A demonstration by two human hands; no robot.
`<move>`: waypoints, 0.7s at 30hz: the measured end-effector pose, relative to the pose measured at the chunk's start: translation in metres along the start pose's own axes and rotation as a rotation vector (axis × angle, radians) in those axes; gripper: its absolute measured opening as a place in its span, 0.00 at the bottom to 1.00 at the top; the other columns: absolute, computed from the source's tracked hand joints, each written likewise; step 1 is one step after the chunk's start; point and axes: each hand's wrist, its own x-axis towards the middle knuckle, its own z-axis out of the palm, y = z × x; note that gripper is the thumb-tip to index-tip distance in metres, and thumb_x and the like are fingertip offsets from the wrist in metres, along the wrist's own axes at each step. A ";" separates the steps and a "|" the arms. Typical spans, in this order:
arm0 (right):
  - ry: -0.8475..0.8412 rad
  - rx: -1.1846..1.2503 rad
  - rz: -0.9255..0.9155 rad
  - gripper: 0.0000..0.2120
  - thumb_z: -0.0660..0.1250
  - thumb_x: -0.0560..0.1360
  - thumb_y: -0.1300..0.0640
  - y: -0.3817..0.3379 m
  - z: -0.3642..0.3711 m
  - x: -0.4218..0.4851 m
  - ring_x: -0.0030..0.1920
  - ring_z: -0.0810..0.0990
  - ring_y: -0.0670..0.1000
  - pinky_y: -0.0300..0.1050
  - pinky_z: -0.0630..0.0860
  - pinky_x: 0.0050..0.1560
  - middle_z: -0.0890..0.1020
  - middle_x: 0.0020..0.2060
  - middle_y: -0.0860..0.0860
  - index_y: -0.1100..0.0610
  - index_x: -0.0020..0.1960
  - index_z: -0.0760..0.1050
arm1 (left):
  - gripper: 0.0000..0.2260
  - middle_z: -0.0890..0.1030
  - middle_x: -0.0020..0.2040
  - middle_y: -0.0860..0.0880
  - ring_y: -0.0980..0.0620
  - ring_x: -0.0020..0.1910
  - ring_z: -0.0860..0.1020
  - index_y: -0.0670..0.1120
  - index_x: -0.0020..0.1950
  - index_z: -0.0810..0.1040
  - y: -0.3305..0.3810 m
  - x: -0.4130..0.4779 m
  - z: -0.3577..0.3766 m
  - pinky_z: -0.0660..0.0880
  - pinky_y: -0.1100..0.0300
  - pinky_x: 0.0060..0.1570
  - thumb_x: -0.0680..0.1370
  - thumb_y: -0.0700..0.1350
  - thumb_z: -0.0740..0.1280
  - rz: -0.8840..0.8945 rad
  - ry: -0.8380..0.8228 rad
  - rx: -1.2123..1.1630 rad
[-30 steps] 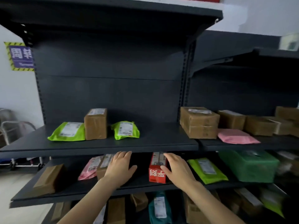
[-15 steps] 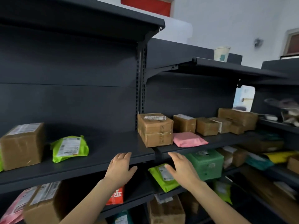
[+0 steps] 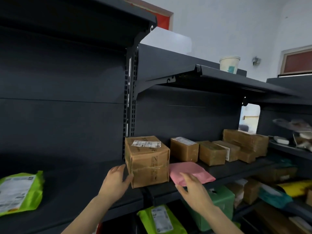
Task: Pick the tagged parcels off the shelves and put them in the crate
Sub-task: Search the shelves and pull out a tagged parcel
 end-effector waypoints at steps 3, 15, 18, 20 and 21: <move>0.020 0.052 0.027 0.26 0.61 0.78 0.48 0.012 0.002 0.025 0.66 0.70 0.49 0.40 0.67 0.63 0.70 0.69 0.50 0.52 0.73 0.61 | 0.25 0.69 0.71 0.43 0.45 0.72 0.62 0.41 0.72 0.63 0.007 0.021 0.009 0.61 0.55 0.69 0.80 0.53 0.59 -0.041 0.053 -0.078; -0.111 0.588 -0.037 0.23 0.56 0.79 0.45 0.005 0.016 0.138 0.64 0.73 0.50 0.42 0.69 0.62 0.75 0.63 0.51 0.55 0.69 0.66 | 0.21 0.81 0.52 0.45 0.49 0.49 0.79 0.40 0.60 0.76 0.045 0.075 0.026 0.71 0.61 0.41 0.80 0.55 0.58 -0.495 0.078 -0.725; -0.151 0.713 -0.119 0.17 0.58 0.79 0.47 0.012 0.022 0.137 0.58 0.76 0.45 0.36 0.71 0.54 0.76 0.53 0.42 0.50 0.65 0.68 | 0.15 0.81 0.52 0.49 0.54 0.49 0.78 0.45 0.61 0.74 0.053 0.058 0.029 0.71 0.64 0.40 0.80 0.52 0.58 -0.455 0.142 -0.761; -0.151 0.771 -0.175 0.16 0.59 0.78 0.48 0.017 0.025 0.132 0.58 0.75 0.44 0.36 0.71 0.55 0.76 0.53 0.41 0.49 0.65 0.68 | 0.12 0.80 0.52 0.53 0.56 0.50 0.78 0.51 0.62 0.72 0.058 0.045 0.031 0.72 0.66 0.41 0.81 0.49 0.58 -0.424 0.183 -0.774; -0.151 0.793 -0.203 0.17 0.60 0.78 0.48 0.019 0.025 0.129 0.59 0.74 0.44 0.39 0.72 0.58 0.76 0.55 0.42 0.50 0.66 0.67 | 0.11 0.80 0.53 0.53 0.57 0.51 0.78 0.53 0.62 0.72 0.060 0.039 0.032 0.72 0.66 0.41 0.81 0.48 0.57 -0.412 0.197 -0.771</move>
